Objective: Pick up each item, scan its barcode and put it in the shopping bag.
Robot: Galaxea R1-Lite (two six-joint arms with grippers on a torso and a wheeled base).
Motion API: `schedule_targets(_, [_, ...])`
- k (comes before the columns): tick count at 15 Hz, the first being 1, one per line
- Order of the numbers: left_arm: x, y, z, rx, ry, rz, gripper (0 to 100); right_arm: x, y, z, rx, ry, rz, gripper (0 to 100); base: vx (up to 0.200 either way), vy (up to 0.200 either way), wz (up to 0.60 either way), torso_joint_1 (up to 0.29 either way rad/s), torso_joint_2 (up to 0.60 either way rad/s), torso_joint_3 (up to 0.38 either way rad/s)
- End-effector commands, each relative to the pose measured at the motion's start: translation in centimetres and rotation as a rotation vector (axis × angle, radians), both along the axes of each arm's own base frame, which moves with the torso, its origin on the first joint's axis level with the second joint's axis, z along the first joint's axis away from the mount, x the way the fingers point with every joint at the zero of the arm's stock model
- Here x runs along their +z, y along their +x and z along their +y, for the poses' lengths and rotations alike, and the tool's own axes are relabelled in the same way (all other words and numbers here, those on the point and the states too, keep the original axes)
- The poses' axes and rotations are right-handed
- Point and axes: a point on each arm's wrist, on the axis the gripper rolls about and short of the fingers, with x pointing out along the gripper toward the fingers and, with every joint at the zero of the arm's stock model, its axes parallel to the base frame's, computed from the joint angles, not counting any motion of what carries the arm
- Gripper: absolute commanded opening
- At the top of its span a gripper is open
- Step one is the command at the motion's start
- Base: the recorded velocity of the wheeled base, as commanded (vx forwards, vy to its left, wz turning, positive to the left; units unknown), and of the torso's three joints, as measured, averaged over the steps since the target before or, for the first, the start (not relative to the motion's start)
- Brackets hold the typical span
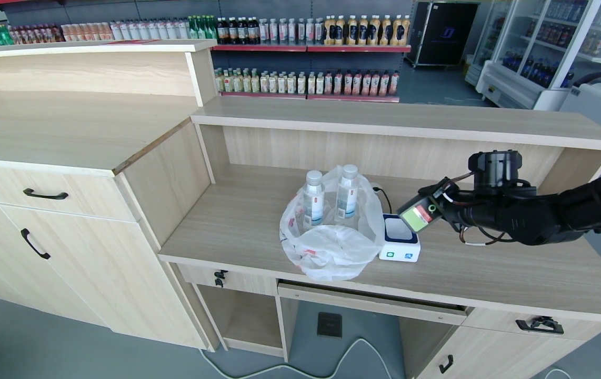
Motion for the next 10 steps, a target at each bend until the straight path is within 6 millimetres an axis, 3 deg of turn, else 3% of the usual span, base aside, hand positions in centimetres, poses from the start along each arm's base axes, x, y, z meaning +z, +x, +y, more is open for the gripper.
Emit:
schedule_targets(1, [0.0, 0.0, 0.0, 0.001, -0.001, 0.000, 100, -0.1, 0.0, 0.0, 0.000, 0.001, 0.002, 0, 0.000, 0.000, 0.00, 0.000, 0.00, 0.000])
schedule_targets(7, [0.0, 0.0, 0.0, 0.001, -0.001, 0.000, 100, -0.2, -0.2, 0.1, 0.000, -0.035, 0.002, 0, 0.000, 0.000, 0.00, 0.000, 0.00, 0.000])
schedule_targets(8, [0.0, 0.0, 0.0, 0.001, -0.001, 0.000, 100, 0.4, -0.6, 0.4, -0.001, -0.117, -0.024, 0, 0.000, 0.000, 0.00, 0.000, 0.00, 0.000])
schedule_targets(9, [0.0, 0.0, 0.0, 0.001, -0.001, 0.000, 100, 1.9, -2.5, 0.0, 0.044, -0.400, -0.066, 0, 0.000, 0.000, 0.00, 0.000, 0.00, 0.000])
schedule_targets(10, [0.0, 0.0, 0.0, 0.001, -0.001, 0.000, 100, 3.4, -3.9, -0.4, 0.085, -0.553, -0.139, 0, 0.000, 0.000, 0.00, 0.000, 0.00, 0.000])
